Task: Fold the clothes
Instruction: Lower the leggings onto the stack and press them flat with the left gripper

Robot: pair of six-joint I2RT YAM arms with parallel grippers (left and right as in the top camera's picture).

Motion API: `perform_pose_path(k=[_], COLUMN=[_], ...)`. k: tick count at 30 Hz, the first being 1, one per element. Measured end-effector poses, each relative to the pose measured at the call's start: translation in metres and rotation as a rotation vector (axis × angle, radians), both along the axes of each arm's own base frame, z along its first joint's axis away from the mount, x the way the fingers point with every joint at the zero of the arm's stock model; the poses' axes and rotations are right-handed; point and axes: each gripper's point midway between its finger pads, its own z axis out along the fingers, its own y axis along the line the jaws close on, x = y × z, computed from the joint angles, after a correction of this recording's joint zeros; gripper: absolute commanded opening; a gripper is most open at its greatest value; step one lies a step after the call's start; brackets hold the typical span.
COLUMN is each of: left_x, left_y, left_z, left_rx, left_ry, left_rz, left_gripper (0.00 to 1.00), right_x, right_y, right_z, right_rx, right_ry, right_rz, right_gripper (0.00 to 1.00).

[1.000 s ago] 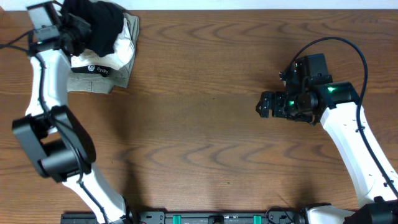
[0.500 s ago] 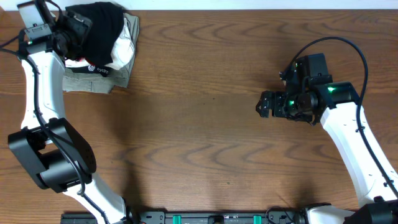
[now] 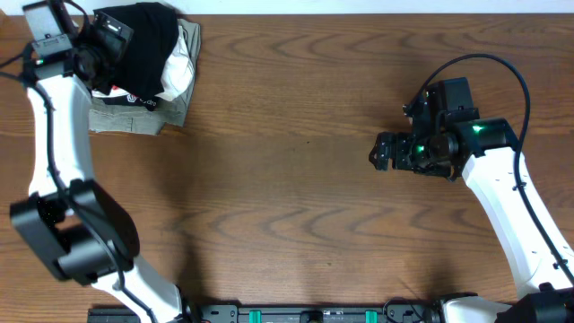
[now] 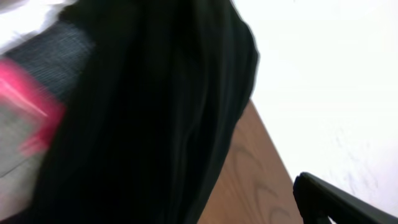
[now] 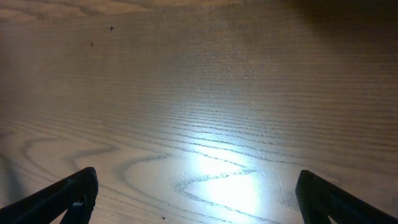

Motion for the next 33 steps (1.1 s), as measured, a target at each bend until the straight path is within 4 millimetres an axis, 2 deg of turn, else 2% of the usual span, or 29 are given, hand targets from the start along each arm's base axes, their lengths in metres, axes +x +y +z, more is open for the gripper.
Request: perform_pose_path(k=[5, 9, 13, 14, 19, 22, 24, 26, 27, 30, 33], left_x=[-0.043, -0.063, -0.048, -0.041, -0.008, 0.015, 0.031, 0.049, 0.056, 0.073, 0.079], left_y=[0.0, -0.004, -0.001, 0.0, 0.001, -0.001, -0.001, 0.002, 0.003, 0.008, 0.022], left_z=[0.039, 0.05, 0.06, 0.066, 0.092, 0.095, 0.086, 0.074, 0.063, 0.017, -0.037], left_rx=[0.028, -0.008, -0.009, -0.003, 0.048, 0.067, 0.087, 0.139, 0.17, 0.257, 0.34], left_ry=[0.026, 0.047, -0.025, -0.059, -0.222, -0.291, -0.309, -0.323, -0.314, -0.242, -0.131], left_rz=[0.083, 0.128, 0.143, 0.141, 0.112, 0.098, 0.092, 0.073, 0.054, 0.002, -0.018], left_gripper=[0.98, 0.97, 0.49, 0.44, 0.41, 0.41, 0.41, 0.55, 0.55, 0.59, 0.63], right_x=[0.0, 0.0, 0.0, 0.0, 0.003, 0.003, 0.003, 0.003, 0.003, 0.003, 0.003], right_y=[0.0, 0.0, 0.0, 0.0, 0.0, 0.0, 0.001, 0.001, 0.001, 0.001, 0.001], right_z=[0.0, 0.0, 0.0, 0.0, 0.001, 0.001, 0.001, 0.001, 0.001, 0.001, 0.001], right_rx=[0.0, 0.0, 0.0, 0.0, 0.002, 0.002, 0.002, 0.002, 0.002, 0.002, 0.002], right_ry=[0.002, 0.002, 0.002, 0.001, -0.011, -0.012, -0.014, -0.014, -0.014, -0.014, -0.014], right_rz=[0.0, 0.0, 0.0, 0.0, 0.0, 0.0, 0.0, 0.0, 0.0, 0.0, 0.0], right_gripper=[0.99, 0.99, 0.99, 0.99, 0.99, 0.99, 0.99, 0.99, 0.99, 0.99, 0.99])
